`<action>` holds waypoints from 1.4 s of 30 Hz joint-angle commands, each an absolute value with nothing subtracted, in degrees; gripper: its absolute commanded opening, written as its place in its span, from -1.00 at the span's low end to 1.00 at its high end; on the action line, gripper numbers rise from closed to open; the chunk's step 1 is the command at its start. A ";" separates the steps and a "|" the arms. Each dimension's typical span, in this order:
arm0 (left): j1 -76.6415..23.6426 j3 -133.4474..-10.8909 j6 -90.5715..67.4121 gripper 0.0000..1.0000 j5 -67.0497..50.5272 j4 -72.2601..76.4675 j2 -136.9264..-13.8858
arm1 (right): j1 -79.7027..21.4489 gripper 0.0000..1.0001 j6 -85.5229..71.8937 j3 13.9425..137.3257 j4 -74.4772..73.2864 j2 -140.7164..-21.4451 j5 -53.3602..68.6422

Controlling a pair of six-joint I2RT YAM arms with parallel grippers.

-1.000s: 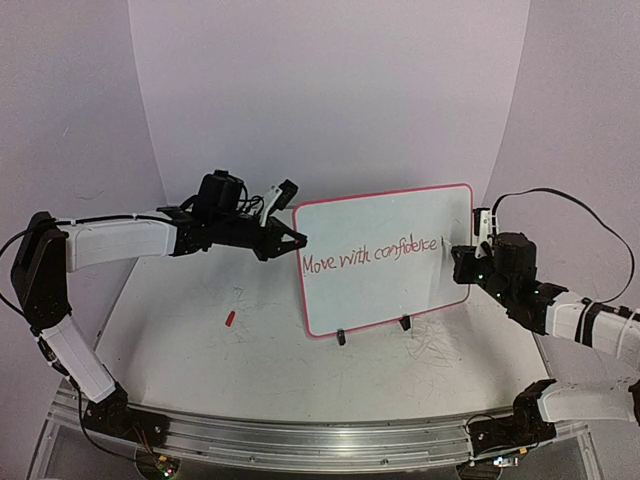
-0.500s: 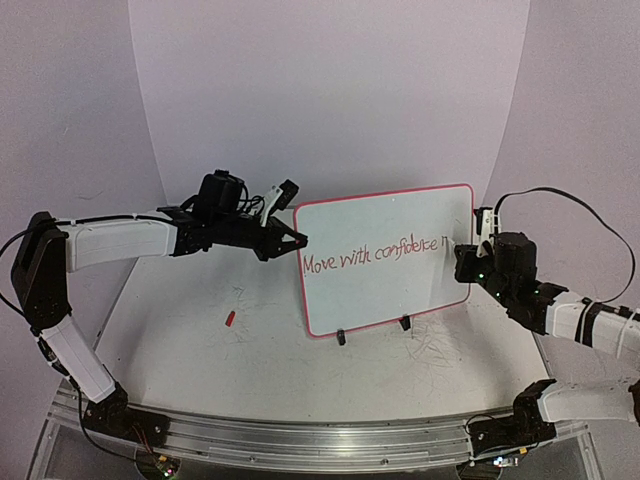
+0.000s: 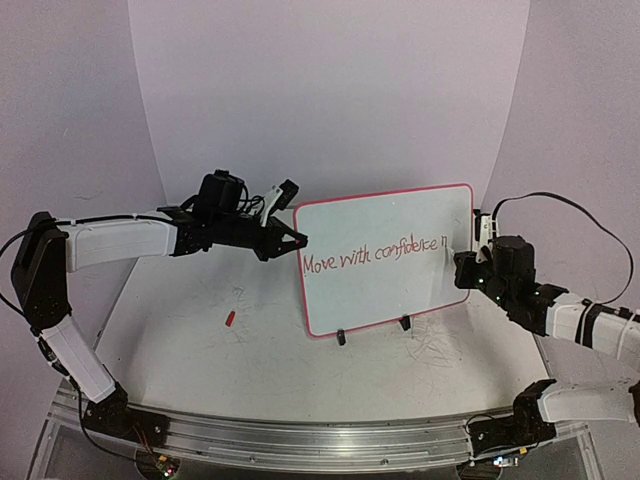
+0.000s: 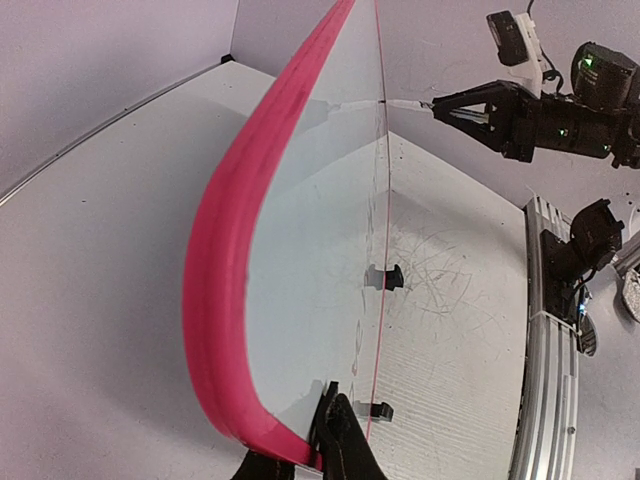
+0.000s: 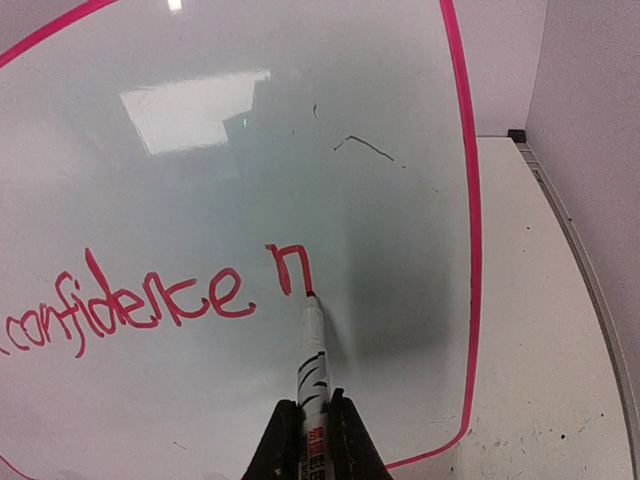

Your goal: Write a sentence on the whiteboard

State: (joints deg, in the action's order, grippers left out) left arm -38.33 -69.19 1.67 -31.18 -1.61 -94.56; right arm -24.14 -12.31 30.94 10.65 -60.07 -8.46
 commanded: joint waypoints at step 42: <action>-38.32 -69.00 10.28 -1.00 -21.45 -7.55 -96.08 | -23.83 -1.00 -10.94 32.20 16.79 -60.10 -10.64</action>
State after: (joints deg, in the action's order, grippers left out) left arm -38.63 -69.30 2.15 -31.18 -1.58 -94.56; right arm -24.03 -11.20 30.37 14.17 -59.31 -10.66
